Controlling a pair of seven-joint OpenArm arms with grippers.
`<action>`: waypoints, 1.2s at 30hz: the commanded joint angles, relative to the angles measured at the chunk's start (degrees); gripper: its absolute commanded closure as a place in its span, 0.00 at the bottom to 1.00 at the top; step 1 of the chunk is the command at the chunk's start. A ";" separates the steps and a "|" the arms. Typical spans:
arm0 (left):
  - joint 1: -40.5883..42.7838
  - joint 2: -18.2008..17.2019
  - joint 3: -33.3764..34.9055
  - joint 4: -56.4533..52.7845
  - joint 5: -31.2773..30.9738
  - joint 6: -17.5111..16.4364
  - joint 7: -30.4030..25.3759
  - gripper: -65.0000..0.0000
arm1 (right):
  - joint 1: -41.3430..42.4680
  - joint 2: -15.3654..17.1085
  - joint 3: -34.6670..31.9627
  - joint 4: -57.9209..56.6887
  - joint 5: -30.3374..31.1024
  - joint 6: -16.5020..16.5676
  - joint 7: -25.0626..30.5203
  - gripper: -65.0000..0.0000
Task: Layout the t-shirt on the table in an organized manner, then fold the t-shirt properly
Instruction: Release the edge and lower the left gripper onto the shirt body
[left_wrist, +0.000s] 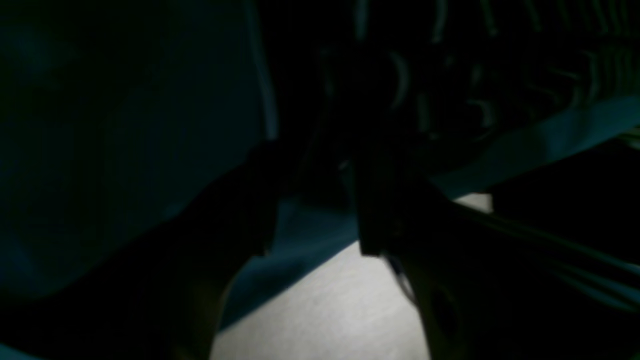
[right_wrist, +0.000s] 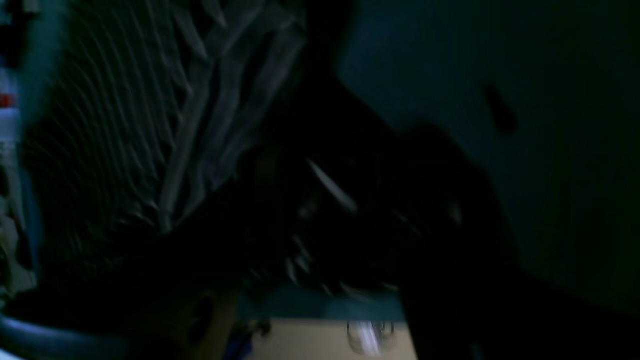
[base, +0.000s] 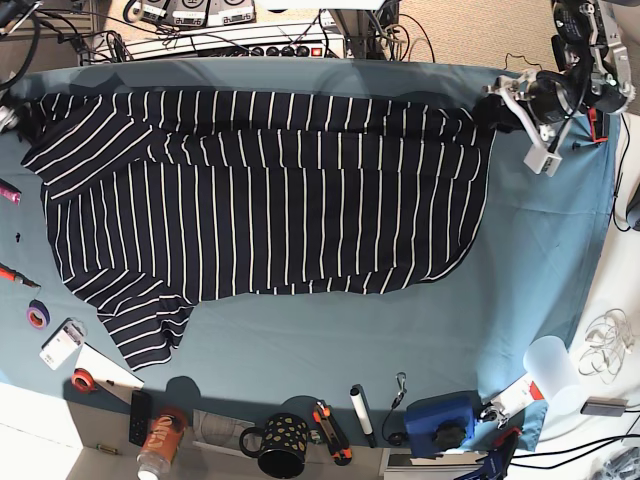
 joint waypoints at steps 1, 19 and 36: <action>-0.26 -0.85 -2.05 2.69 -1.03 -0.09 -0.90 0.60 | 0.17 2.75 1.60 0.79 2.89 0.10 1.03 0.66; -17.18 -3.65 6.38 0.85 6.10 -4.39 -12.26 0.60 | 8.61 6.49 9.68 0.79 5.01 0.10 1.03 0.66; -53.20 -4.17 39.58 -32.94 9.09 -6.14 -14.34 0.60 | 14.86 5.27 -9.68 0.79 -3.02 0.10 1.03 0.66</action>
